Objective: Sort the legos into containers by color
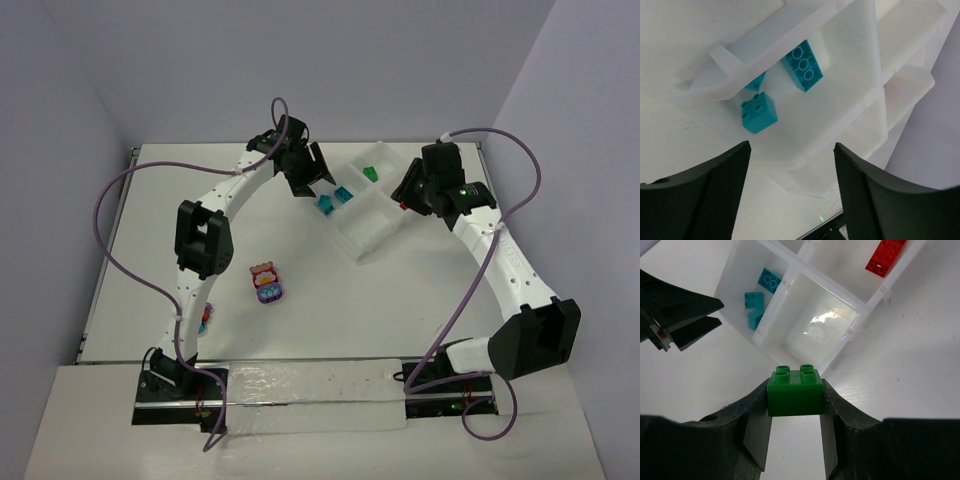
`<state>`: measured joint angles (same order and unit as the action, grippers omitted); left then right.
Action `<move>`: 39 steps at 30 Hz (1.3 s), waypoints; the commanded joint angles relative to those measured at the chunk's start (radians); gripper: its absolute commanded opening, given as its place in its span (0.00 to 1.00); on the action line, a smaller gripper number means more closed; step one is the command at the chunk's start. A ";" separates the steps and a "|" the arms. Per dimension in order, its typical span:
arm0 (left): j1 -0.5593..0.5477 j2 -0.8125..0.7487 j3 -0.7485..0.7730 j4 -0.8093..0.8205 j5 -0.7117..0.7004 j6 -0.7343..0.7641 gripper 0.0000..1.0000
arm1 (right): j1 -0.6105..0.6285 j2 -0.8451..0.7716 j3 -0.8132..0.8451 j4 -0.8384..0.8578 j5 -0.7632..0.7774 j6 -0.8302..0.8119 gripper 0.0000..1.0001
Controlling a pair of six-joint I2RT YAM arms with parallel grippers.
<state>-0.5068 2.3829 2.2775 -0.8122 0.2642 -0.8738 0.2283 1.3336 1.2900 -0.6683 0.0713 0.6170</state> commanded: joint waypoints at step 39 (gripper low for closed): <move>0.064 -0.596 -0.354 -0.217 -0.196 0.055 0.85 | -0.063 0.938 0.949 -0.021 0.093 -0.056 0.63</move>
<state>-0.4496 1.7616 1.8707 -0.9986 0.0822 -0.8334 0.1753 2.2624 2.1880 -0.6751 0.1651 0.5792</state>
